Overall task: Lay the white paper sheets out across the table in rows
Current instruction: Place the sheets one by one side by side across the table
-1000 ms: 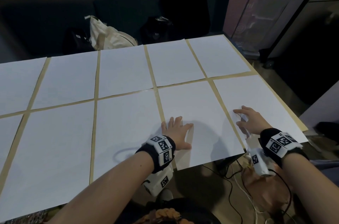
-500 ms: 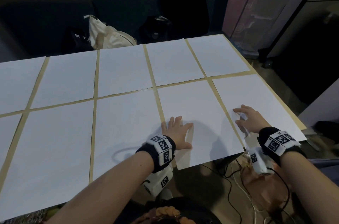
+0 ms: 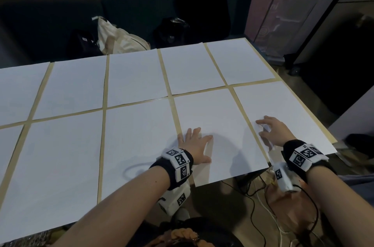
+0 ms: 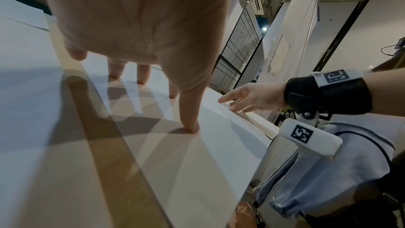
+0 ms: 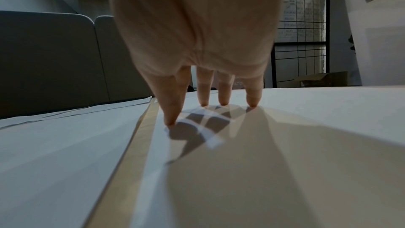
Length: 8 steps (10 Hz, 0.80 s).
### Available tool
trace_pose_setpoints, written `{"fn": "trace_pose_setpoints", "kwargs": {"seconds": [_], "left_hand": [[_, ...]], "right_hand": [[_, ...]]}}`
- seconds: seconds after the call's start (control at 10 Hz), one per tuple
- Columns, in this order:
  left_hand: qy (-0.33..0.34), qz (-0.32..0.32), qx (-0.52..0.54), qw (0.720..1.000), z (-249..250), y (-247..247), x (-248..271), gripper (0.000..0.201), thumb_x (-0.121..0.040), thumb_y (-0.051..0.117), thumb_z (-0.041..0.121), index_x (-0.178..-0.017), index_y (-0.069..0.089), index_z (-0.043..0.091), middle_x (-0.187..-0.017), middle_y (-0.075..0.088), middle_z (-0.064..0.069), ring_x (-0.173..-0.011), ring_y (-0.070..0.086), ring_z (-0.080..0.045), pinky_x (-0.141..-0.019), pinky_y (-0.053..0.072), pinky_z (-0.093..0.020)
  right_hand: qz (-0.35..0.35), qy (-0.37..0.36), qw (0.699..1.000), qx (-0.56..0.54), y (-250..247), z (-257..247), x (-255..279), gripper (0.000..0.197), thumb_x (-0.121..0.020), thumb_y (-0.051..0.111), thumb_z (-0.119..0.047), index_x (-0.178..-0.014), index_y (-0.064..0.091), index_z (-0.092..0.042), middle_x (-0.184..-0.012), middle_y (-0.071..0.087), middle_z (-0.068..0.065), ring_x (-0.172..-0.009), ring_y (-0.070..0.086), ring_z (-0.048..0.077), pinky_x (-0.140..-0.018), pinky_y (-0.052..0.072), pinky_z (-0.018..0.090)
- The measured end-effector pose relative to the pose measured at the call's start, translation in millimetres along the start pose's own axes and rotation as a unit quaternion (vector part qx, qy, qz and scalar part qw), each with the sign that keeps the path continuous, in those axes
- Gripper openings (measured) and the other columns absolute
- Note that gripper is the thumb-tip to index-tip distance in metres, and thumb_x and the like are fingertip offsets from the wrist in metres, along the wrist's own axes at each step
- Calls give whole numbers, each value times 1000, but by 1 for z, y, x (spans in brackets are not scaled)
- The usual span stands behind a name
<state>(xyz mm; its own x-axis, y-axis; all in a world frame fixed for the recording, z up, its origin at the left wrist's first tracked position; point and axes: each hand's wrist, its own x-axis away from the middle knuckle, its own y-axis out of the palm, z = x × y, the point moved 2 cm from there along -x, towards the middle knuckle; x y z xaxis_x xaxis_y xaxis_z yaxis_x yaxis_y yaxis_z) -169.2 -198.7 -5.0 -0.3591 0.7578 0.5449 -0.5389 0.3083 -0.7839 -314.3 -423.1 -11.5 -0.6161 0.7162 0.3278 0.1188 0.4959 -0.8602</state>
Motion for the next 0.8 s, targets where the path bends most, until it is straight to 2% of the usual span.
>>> {"fn": "trace_pose_setpoints", "kwargs": {"seconds": [0.8], "left_hand": [[-2, 5, 7, 1000, -2, 1, -4, 77, -84, 60, 42, -148, 16, 35, -160, -5, -5, -147, -11, -28, -115, -6, -54]], "right_hand": [[-4, 7, 1000, -11, -2, -6, 5, 44, -85, 60, -6, -128, 56, -15, -151, 34, 10, -136, 36, 29, -112, 27, 36]]}}
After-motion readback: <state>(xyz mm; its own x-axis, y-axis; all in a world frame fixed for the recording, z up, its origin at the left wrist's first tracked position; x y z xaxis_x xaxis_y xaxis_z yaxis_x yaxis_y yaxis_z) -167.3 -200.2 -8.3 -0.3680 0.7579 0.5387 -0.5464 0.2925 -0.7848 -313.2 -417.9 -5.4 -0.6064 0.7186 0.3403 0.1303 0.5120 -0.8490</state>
